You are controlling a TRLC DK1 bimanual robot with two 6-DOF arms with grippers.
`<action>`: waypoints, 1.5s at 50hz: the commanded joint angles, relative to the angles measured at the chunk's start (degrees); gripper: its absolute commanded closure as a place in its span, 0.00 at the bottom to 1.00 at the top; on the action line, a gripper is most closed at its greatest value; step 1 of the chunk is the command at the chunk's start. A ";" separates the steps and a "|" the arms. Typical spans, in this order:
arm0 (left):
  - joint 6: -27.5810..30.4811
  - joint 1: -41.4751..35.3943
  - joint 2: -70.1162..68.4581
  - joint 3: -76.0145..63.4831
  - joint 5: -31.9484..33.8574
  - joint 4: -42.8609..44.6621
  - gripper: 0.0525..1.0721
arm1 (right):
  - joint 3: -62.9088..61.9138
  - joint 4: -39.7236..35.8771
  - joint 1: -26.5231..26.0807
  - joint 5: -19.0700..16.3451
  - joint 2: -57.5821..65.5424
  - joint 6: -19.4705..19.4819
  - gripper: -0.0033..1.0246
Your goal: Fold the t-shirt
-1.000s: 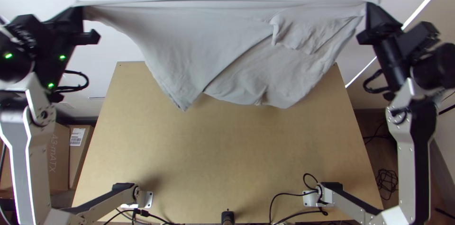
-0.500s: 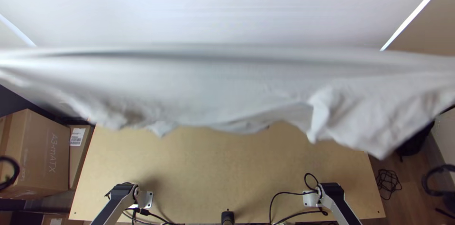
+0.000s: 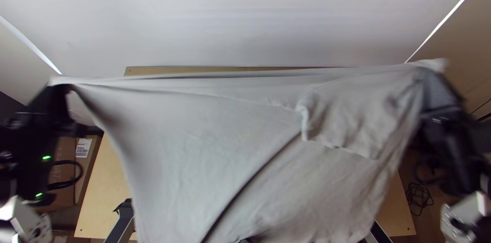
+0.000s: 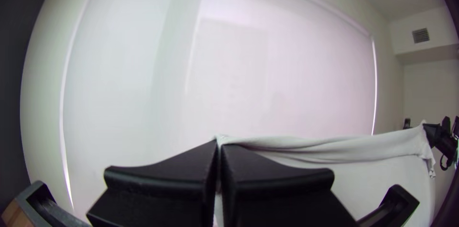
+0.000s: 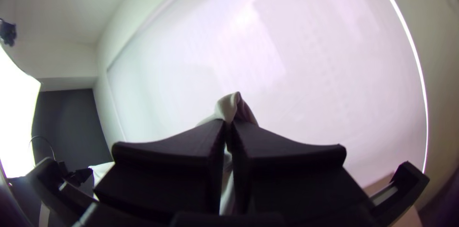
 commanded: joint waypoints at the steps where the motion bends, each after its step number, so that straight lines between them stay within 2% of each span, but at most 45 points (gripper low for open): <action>1: -1.44 0.05 -3.67 -12.37 1.63 1.00 0.98 | -12.38 -0.66 2.89 0.84 -1.77 1.95 0.97; 8: -1.26 0.31 -5.43 -27.84 4.79 4.25 0.98 | -28.37 -0.31 4.99 0.84 -2.74 1.69 0.97; 15: -1.44 0.49 -3.23 -36.37 6.38 9.62 0.98 | -39.36 5.49 6.22 0.84 0.25 1.60 0.97; 28: 0.14 0.57 13.02 -41.20 6.64 23.33 0.98 | -42.08 16.66 3.24 0.84 18.62 -0.16 0.97; 34: 0.85 0.66 22.78 -39.71 6.73 28.86 0.98 | -39.62 20.70 1.74 0.84 28.46 -0.86 0.97; 48: 1.46 0.57 44.40 -31.36 6.90 36.77 0.98 | -25.91 21.05 -1.60 0.66 49.82 -3.85 0.97; 75: 1.37 1.01 75.87 -1.82 6.99 36.86 0.98 | 0.98 21.14 -3.27 0.75 75.84 -4.82 0.97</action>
